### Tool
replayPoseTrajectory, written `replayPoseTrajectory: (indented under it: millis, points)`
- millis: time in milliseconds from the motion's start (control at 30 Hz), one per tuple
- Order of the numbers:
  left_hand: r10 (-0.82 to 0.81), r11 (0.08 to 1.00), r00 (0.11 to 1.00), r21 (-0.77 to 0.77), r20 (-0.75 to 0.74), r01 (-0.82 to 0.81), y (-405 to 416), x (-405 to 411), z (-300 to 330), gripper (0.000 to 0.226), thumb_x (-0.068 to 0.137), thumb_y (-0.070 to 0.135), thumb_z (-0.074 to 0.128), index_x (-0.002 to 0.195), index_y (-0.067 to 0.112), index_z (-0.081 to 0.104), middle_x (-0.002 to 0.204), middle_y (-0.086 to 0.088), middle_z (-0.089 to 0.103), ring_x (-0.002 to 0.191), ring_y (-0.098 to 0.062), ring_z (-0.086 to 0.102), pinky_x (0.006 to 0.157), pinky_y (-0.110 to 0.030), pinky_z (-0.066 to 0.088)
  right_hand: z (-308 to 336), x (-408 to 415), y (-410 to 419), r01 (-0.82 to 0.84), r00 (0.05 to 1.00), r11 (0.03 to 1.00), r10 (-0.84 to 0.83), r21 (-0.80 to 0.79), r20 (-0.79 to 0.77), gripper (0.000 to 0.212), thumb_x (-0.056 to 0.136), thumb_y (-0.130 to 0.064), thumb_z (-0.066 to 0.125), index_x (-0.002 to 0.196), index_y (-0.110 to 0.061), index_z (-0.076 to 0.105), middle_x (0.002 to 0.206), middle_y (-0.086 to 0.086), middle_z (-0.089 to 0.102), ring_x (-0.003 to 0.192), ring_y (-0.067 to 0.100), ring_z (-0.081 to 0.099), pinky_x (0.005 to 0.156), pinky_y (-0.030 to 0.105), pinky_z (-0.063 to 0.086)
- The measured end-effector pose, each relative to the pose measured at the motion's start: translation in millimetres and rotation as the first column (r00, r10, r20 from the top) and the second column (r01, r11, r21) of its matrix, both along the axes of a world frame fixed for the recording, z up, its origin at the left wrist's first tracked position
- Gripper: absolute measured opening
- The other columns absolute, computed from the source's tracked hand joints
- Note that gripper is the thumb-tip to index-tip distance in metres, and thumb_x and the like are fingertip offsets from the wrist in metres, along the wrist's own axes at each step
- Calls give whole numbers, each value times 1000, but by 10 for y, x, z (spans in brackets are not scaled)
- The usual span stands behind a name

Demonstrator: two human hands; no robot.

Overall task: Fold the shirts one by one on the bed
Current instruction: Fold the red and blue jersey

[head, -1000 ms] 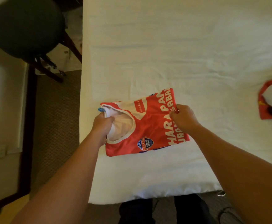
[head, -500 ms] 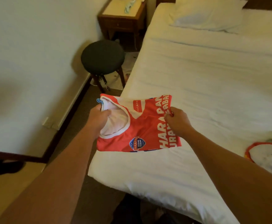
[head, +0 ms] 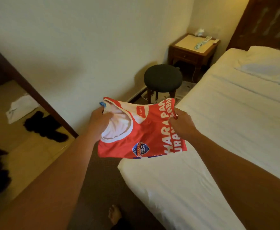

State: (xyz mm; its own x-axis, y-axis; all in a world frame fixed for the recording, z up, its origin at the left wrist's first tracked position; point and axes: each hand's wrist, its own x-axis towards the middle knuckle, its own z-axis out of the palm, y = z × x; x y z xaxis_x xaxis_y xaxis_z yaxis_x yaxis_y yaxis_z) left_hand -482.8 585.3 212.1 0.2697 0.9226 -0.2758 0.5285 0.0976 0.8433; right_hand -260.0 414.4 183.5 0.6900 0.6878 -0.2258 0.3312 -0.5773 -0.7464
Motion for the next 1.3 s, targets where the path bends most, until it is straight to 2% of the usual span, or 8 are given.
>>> replayPoseTrajectory:
  millis: [167, 333, 467, 667, 833, 1000, 1167, 1300]
  points:
    - [146, 989, 988, -25, 43, -145, 437, -732, 80, 32, 96, 7, 60, 129, 7, 63, 112, -8, 64, 110, -29, 60, 91, -34, 44, 110, -518, 700, -200, 979, 980, 198, 23, 46, 44, 100, -51, 47, 134, -24, 49, 121, -1, 65, 104, 22, 66, 97, 45, 52]
    - [263, 964, 964, -32, 33, -262, 957, -1573, 51, 32, 96, 9, 62, 128, 3, 64, 116, -14, 66, 112, -33, 61, 97, -39, 49, 127, -1168, 1461, -329, 944, 941, 330, 75, -5, 39, 104, -42, 48, 136, -21, 49, 108, -10, 61, 77, 2, 57, 86, 25, 49]
    - [324, 946, 943, -49, 74, -321, 1386, -2169, 80, 46, 96, 13, 62, 141, 12, 57, 132, -12, 61, 120, -33, 58, 106, -50, 47, 110, -1660, 2132, -392, 919, 915, 394, 95, 1, 33, 105, -38, 50, 135, -25, 49, 101, -15, 63, 72, 0, 60, 54, 10, 41]
    - [409, 912, 909, -75, 75, -404, 1862, -2928, 213, 38, 101, 12, 56, 138, 14, 58, 128, -7, 62, 118, -35, 58, 106, -54, 48, 193, -2496, 2913, -456, 882, 877, 469, 151, -58, 18, 106, -27, 48, 124, -29, 48, 93, -15, 64, 74, 7, 67, 61, 20, 50]
    - [493, 870, 868, -43, 59, -491, 2216, -3632, 286, 36, 101, 10, 55, 137, 13, 57, 117, -8, 61, 111, -34, 60, 101, -50, 51, 233, -3177, 3571, -555, 820, 815, 570, 168, -58, 30, 105, -32, 50, 135, -27, 51, 110, -5, 71, 83, 14, 72, 81, 39, 61]
    - [592, 806, 804, -35, 54, -591, 2553, -4243, 290, 31, 99, 9, 58, 130, 10, 61, 115, -11, 64, 106, -35, 63, 94, -48, 53, 278, -3740, 4163, -645, 753, 744, 658, 172, -23, 39, 105, -33, 49, 144, -28, 46, 124, -4, 66, 89, 9, 68, 69, 21, 52]
    - [670, 742, 739, -56, 65, -668, 3035, -4800, 208, 35, 98, 11, 60, 134, 11, 61, 122, -14, 66, 106, -34, 63, 99, -51, 53, 230, -4249, 4865, -721, 686, 679, 728, 140, -3, 48, 105, -34, 49, 151, -26, 39, 137, 1, 62, 110, 23, 68, 97, 45, 56]
    - [706, 708, 702, -71, 96, -703, 3464, -5068, 152, 35, 100, 6, 57, 135, 9, 60, 124, -15, 65, 105, -32, 62, 95, -46, 53, 107, -4553, 5460, -781, 621, 616, 783, 103, 28, 50, 105, -34, 49, 153, -29, 35, 135, -3, 62, 105, 19, 69, 86, 32, 56]
